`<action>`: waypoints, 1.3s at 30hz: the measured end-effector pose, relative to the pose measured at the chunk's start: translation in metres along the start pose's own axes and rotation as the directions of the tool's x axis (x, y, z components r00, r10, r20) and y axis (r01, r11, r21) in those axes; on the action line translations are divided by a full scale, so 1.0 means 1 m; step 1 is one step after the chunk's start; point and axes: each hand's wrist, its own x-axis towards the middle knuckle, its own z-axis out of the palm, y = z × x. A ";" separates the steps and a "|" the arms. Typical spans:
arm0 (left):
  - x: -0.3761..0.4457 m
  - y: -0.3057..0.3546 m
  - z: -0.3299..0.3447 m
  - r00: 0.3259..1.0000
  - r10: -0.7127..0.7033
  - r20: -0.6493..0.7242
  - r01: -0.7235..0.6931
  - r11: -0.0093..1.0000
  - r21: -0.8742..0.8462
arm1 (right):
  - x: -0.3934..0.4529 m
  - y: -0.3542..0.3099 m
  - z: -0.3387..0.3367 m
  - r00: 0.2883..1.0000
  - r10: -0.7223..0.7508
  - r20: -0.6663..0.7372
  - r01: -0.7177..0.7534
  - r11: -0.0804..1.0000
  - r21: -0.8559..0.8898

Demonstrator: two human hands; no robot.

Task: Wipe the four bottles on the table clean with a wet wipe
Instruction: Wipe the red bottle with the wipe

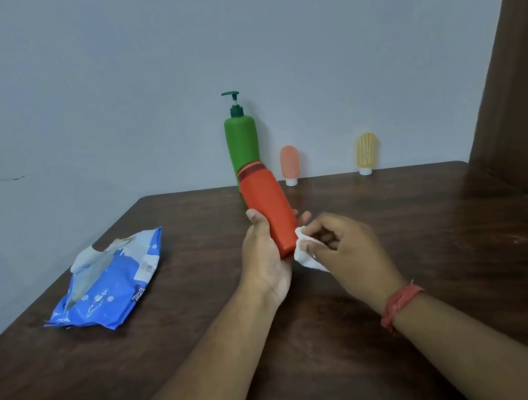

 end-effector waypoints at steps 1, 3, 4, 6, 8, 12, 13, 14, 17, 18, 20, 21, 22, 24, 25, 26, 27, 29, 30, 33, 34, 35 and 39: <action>-0.001 0.001 0.001 1.000 -0.008 0.007 0.008 0.999 -0.032 | 0.000 0.000 0.001 0.996 -0.092 -0.018 0.090 0.992 -0.085; -0.002 0.001 0.000 0.999 -0.029 0.020 0.031 0.996 -0.079 | -0.002 -0.001 0.001 0.969 -0.247 -0.009 0.241 0.950 -0.200; -0.002 0.001 -0.001 0.999 -0.033 0.026 0.035 0.996 -0.081 | -0.002 -0.002 0.000 0.951 -0.310 0.014 0.304 0.921 -0.243; -0.001 0.001 -0.003 0.998 -0.039 0.041 0.041 0.998 -0.041 | -0.001 -0.003 0.000 0.903 -0.424 0.069 0.422 0.844 -0.331; 0.002 -0.002 -0.005 0.997 -0.055 0.056 0.054 0.998 0.020 | 0.000 -0.003 0.003 0.853 -0.505 0.133 0.513 0.759 -0.401; 0.003 -0.004 -0.005 0.994 -0.068 0.091 0.061 0.995 0.079 | 0.001 0.001 0.006 0.802 -0.561 0.206 0.587 0.676 -0.446; 0.002 -0.003 -0.005 0.992 -0.070 0.104 0.063 0.996 0.067 | 0.002 0.002 0.005 0.790 -0.575 0.213 0.602 0.659 -0.451; 0.002 -0.003 -0.005 0.990 -0.075 0.115 0.070 0.996 0.051 | 0.002 0.001 0.005 0.774 -0.591 0.229 0.621 0.636 -0.457; -0.002 0.001 -0.005 0.980 -0.128 0.150 0.132 0.991 -0.015 | 0.003 0.000 0.004 0.717 -0.624 0.310 0.683 0.541 -0.491; -0.003 0.002 -0.005 0.977 -0.145 0.156 0.153 0.987 -0.040 | 0.003 0.000 0.003 0.705 -0.629 0.327 0.695 0.521 -0.496; -0.004 0.003 -0.004 0.975 -0.148 0.164 0.162 0.984 -0.073 | 0.005 0.000 -0.001 0.691 -0.644 0.329 0.707 0.508 -0.492; -0.004 0.003 -0.002 0.980 -0.130 0.152 0.142 0.987 -0.073 | 0.006 0.000 -0.003 0.694 -0.646 0.316 0.704 0.518 -0.487; -0.002 0.003 -0.001 0.987 -0.105 0.122 0.113 0.991 -0.065 | 0.007 0.000 -0.006 0.710 -0.640 0.294 0.687 0.538 -0.488; -0.002 0.005 0.000 0.996 -0.059 0.066 0.064 0.995 -0.079 | 0.009 0.001 -0.010 0.766 -0.604 0.222 0.619 0.599 -0.508; -0.002 0.006 0.000 0.998 -0.049 0.048 0.053 0.995 -0.084 | 0.010 0.002 -0.010 0.791 -0.581 0.189 0.584 0.629 -0.513; -0.002 0.007 0.000 0.998 -0.044 0.038 0.047 0.996 -0.073 | 0.009 0.002 -0.009 0.806 -0.566 0.174 0.566 0.649 -0.509; -0.003 0.007 -0.001 0.998 -0.040 0.038 0.041 0.998 -0.045 | 0.008 0.003 -0.007 0.807 -0.561 0.183 0.568 0.655 -0.498; -0.005 0.004 -0.002 0.999 -0.035 0.041 0.033 0.999 0.039 | 0.006 0.004 -0.003 0.796 -0.565 0.217 0.591 0.651 -0.476; -0.005 0.002 -0.002 0.998 -0.037 0.048 0.034 0.997 0.076 | 0.006 0.004 -0.003 0.800 -0.560 0.215 0.589 0.663 -0.462; -0.003 0.000 -0.001 0.997 -0.024 0.071 0.015 0.992 0.123 | 0.006 0.004 -0.004 0.852 -0.501 0.152 0.517 0.757 -0.399; -0.002 -0.002 -0.001 0.996 -0.006 0.084 -0.007 0.988 0.155 | 0.006 0.004 -0.005 0.861 -0.488 0.141 0.502 0.776 -0.381; -0.002 -0.005 0.000 0.995 0.007 0.104 -0.027 0.981 0.194 | 0.007 0.003 -0.006 0.866 -0.481 0.133 0.494 0.787 -0.369; -0.018 -0.015 0.010 0.976 -0.033 0.214 -0.032 0.956 0.293 | 0.013 0.001 -0.012 0.880 -0.475 -0.009 0.419 0.785 -0.456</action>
